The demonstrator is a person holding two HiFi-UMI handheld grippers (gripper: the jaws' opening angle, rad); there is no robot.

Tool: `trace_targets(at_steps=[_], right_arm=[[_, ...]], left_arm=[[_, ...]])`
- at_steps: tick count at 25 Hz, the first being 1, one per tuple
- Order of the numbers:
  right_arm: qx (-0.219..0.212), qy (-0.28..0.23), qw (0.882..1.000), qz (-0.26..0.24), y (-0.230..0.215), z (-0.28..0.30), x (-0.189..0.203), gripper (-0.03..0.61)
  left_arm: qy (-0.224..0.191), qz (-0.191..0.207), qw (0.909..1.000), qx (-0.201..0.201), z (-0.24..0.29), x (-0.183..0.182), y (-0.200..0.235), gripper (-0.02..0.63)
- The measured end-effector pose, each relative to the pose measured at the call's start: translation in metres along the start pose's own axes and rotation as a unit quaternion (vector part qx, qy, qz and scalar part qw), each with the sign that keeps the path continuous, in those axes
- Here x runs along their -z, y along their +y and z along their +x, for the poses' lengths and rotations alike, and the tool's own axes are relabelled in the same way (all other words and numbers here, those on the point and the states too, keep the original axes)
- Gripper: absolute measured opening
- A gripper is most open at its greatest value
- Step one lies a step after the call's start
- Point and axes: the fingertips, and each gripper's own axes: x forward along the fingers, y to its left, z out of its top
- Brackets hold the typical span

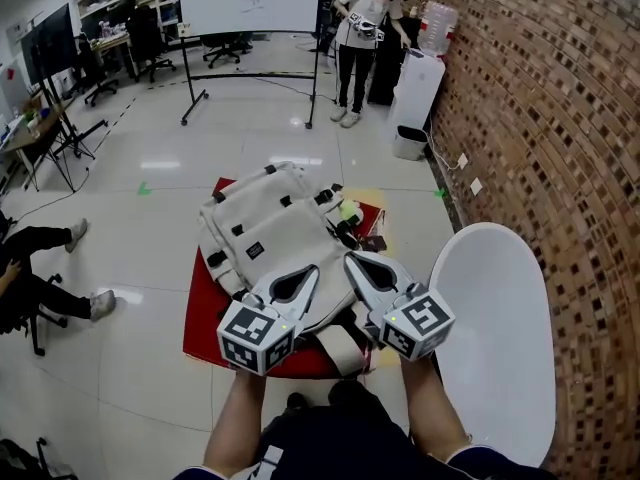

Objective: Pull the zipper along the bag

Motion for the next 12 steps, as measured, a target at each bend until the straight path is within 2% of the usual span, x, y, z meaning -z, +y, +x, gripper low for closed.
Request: trace_targets(at_steps=[8, 12], right_arm=[[0.013, -0.012, 1.000, 0.019, 0.004, -0.016, 0.003, 0.005], [0.014, -0.011, 1.000, 0.018, 0.005, -0.017, 0.003, 0.005]], left_arm=[[0.012, 0.015, 0.9997, 0.015, 0.001, 0.006, -0.009, 0.002], [0.006, 0.003, 0.9995, 0.030, 0.003, -0.002, -0.021, 0.002]])
